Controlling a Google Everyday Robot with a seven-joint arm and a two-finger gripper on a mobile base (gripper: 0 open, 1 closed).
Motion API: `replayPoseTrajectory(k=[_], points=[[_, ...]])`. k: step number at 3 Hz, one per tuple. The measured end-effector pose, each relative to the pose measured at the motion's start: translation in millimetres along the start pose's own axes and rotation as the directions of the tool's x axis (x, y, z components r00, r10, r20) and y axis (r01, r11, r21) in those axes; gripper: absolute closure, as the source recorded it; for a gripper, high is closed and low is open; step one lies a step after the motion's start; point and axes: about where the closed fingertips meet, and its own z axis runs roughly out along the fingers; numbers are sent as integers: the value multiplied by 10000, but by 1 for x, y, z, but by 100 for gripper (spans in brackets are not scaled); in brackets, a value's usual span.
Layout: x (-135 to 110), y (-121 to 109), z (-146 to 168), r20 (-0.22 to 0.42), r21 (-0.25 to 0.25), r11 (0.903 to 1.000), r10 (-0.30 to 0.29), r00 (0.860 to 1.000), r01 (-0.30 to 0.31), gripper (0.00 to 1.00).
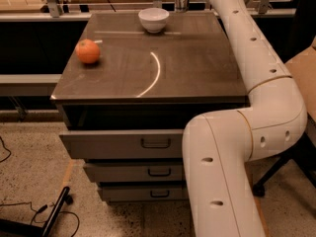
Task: Pick redbull can from white bowl and place on counter
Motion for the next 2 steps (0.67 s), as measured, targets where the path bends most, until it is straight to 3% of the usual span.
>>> replayPoseTrajectory(k=[1,2], points=[[9,-4,-7,-298,-115,9996,260,9992,-263,100],[-38,2,-38,648,-241,9990,395,9971,-380,100]])
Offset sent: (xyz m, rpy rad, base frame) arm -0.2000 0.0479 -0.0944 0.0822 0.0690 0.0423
